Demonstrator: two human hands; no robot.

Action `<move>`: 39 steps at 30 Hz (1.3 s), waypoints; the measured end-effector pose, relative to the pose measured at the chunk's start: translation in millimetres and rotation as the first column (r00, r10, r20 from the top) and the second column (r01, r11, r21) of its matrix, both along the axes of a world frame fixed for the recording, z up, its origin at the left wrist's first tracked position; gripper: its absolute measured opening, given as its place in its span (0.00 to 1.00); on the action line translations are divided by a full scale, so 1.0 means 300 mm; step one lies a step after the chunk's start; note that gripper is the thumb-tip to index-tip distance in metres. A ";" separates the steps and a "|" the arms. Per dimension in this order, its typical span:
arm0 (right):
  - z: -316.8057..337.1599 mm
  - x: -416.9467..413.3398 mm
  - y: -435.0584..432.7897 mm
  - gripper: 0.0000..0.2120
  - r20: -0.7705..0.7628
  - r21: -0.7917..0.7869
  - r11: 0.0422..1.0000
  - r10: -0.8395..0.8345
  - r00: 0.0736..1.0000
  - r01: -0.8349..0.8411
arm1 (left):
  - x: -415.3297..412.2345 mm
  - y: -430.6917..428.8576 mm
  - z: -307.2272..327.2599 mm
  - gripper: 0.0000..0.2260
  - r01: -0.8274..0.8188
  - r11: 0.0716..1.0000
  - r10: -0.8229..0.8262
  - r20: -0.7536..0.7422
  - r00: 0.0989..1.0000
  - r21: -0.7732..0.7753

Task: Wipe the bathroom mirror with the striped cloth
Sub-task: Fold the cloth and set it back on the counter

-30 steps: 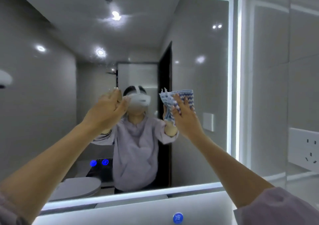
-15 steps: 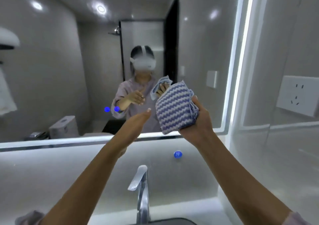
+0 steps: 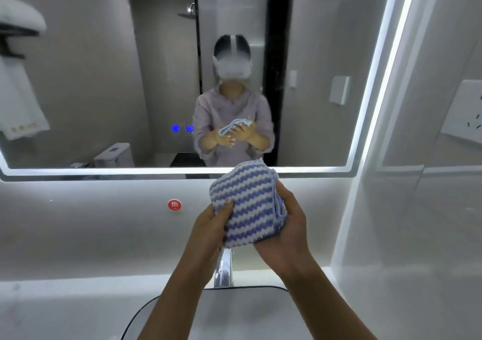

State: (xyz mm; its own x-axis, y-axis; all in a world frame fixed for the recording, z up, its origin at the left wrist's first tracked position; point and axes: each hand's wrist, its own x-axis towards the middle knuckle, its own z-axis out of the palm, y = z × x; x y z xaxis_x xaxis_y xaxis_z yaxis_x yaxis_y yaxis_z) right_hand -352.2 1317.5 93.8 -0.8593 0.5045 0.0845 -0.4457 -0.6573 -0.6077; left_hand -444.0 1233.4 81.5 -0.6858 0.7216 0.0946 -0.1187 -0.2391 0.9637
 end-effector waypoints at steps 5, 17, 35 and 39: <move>-0.004 0.017 0.046 0.21 0.181 0.323 0.944 -0.131 0.975 0.067 | 0.001 -0.032 -0.001 0.09 -0.003 0.999 0.003 -0.009 1.000 0.036; -0.056 0.058 0.109 0.10 0.344 0.704 0.709 -0.385 0.856 0.036 | -0.041 -0.041 -0.015 0.08 -0.004 1.000 0.006 -0.074 0.997 0.026; -0.161 0.151 0.096 0.09 0.344 0.577 0.765 -0.545 0.765 0.285 | -0.032 -0.048 -0.135 0.04 0.062 0.996 -0.065 -0.044 0.997 -0.070; -0.193 0.208 0.129 0.05 0.337 0.597 0.750 -0.557 0.759 0.285 | 0.022 -0.001 -0.170 0.06 0.063 0.994 -0.066 -0.029 0.997 -0.084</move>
State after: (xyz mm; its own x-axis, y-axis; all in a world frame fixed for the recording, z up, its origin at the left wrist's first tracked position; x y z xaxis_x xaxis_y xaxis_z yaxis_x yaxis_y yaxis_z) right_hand -289.7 1356.1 36.0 -0.5582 0.8265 0.0731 -0.1701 -0.0278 -0.9850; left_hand -437.4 1233.1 30.4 -0.6353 0.7705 0.0531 -0.1007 -0.1509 0.9834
